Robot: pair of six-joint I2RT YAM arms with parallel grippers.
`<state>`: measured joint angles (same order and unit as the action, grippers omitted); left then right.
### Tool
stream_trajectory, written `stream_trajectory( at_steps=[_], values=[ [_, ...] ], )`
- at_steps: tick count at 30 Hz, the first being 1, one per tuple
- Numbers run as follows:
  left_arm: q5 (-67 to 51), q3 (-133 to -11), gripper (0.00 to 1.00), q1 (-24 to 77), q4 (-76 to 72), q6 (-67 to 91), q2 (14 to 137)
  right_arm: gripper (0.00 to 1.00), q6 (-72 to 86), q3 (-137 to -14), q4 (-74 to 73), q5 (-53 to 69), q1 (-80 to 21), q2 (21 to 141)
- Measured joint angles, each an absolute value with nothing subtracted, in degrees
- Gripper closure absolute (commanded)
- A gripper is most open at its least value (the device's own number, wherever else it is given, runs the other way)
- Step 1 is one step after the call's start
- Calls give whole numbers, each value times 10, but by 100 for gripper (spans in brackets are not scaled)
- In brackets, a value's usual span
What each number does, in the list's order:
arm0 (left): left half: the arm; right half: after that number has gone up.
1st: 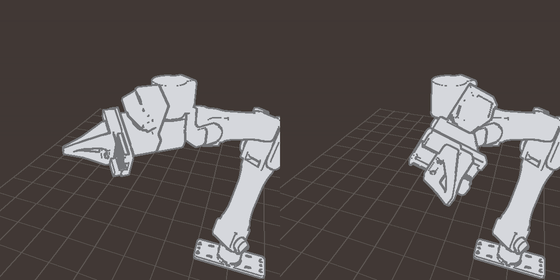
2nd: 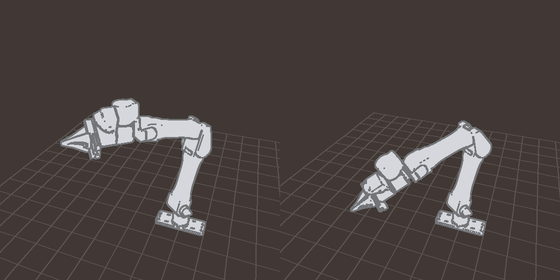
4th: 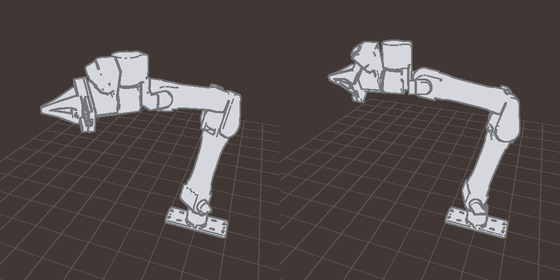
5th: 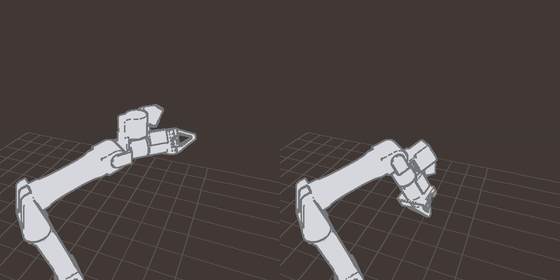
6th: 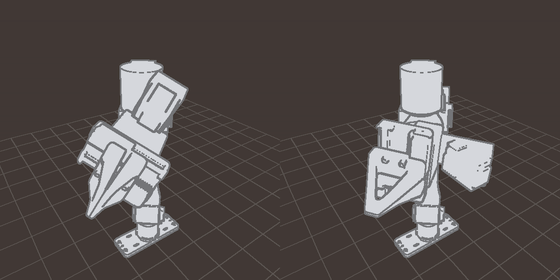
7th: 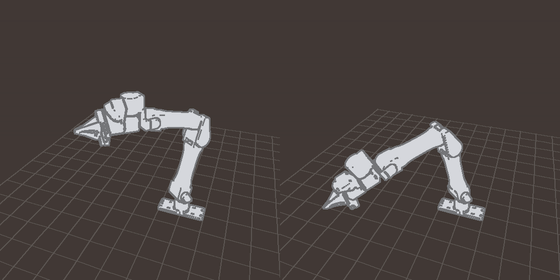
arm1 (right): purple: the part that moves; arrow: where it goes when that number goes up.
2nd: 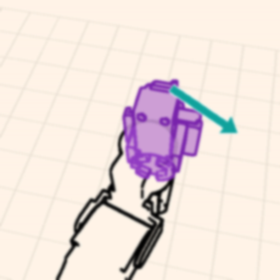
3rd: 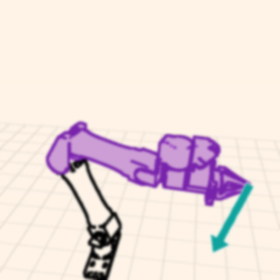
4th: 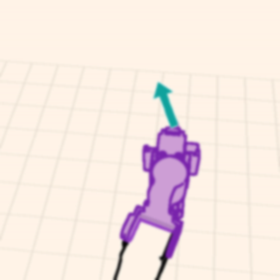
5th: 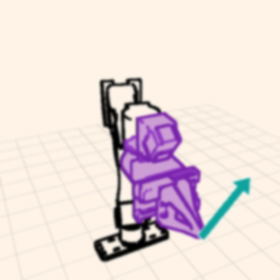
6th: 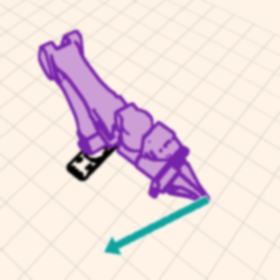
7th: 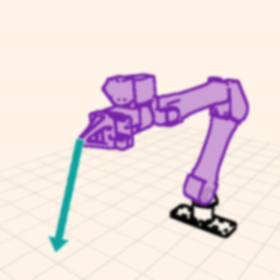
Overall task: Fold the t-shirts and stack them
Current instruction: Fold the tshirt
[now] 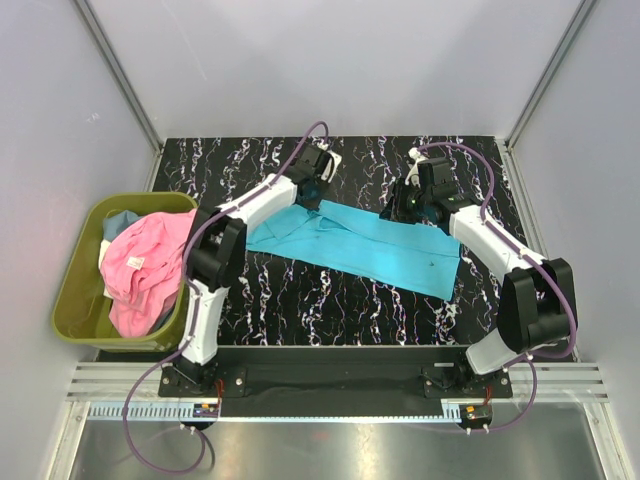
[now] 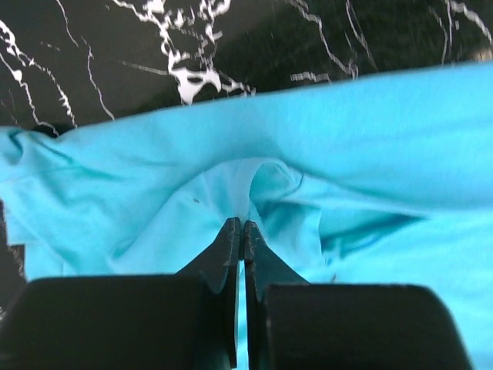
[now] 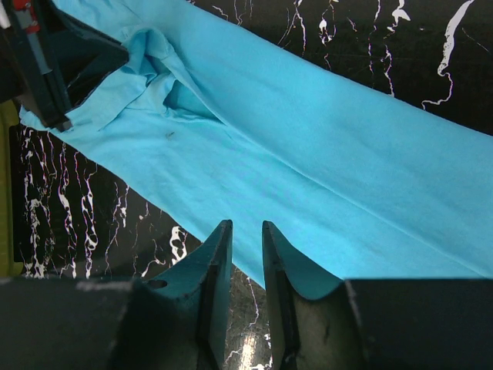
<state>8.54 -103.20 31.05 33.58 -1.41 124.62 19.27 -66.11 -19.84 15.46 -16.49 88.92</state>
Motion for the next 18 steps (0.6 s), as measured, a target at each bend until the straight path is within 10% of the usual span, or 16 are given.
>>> stream_trajectory(
  at_steps=[18],
  values=[
    [47,-1004,100,310,424,-93,1174,71,199,-651,-208,152,-165,857]
  ],
)
